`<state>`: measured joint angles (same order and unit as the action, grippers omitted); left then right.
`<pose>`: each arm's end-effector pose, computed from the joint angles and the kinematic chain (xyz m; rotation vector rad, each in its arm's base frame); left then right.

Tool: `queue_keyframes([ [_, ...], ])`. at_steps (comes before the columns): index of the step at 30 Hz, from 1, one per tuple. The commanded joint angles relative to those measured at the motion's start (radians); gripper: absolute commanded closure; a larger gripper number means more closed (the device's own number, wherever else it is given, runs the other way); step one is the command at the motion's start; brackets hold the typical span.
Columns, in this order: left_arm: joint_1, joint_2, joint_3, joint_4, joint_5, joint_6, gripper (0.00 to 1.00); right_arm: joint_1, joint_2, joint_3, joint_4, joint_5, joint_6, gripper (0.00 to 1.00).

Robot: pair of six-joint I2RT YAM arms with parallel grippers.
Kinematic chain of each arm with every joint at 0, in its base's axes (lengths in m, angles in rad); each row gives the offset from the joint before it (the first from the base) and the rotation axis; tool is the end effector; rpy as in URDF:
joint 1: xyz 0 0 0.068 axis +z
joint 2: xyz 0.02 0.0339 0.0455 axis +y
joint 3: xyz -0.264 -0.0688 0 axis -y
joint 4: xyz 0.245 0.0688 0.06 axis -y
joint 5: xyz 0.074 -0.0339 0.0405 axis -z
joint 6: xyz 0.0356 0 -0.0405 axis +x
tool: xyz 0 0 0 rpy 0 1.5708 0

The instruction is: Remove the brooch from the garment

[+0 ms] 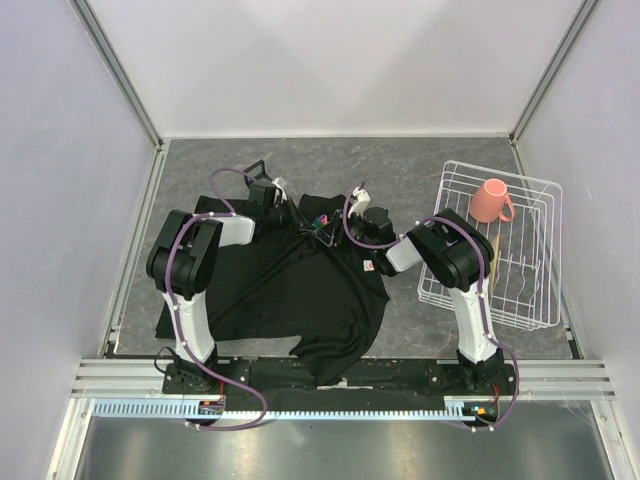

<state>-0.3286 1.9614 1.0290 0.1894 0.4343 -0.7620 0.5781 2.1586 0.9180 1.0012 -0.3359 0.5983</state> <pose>0.3671 -0.1410 0.1247 -0.2955 2.4490 -1.0225 0.3346 0.2323 0.0954 -0.2376 1.9340 1.1140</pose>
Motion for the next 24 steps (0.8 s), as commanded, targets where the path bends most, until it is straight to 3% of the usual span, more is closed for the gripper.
queue_keyframes([
  [1,-0.015,0.019,-0.027,-0.021,-0.088,0.052,0.86,-0.011,-0.036,0.039,-0.025,0.004,-0.002,0.53],
  [9,-0.015,0.021,-0.024,-0.021,-0.088,0.055,0.86,-0.030,-0.011,0.062,-0.039,-0.003,0.035,0.56],
  [14,-0.018,0.021,-0.024,-0.022,-0.088,0.056,0.86,-0.049,0.004,0.053,-0.004,-0.020,0.081,0.64],
  [19,-0.020,0.021,-0.024,-0.022,-0.089,0.056,0.86,-0.061,0.020,0.059,0.014,-0.040,0.113,0.60],
  [24,-0.021,0.021,-0.023,-0.022,-0.089,0.059,0.85,-0.061,0.027,0.068,0.007,-0.057,0.109,0.71],
])
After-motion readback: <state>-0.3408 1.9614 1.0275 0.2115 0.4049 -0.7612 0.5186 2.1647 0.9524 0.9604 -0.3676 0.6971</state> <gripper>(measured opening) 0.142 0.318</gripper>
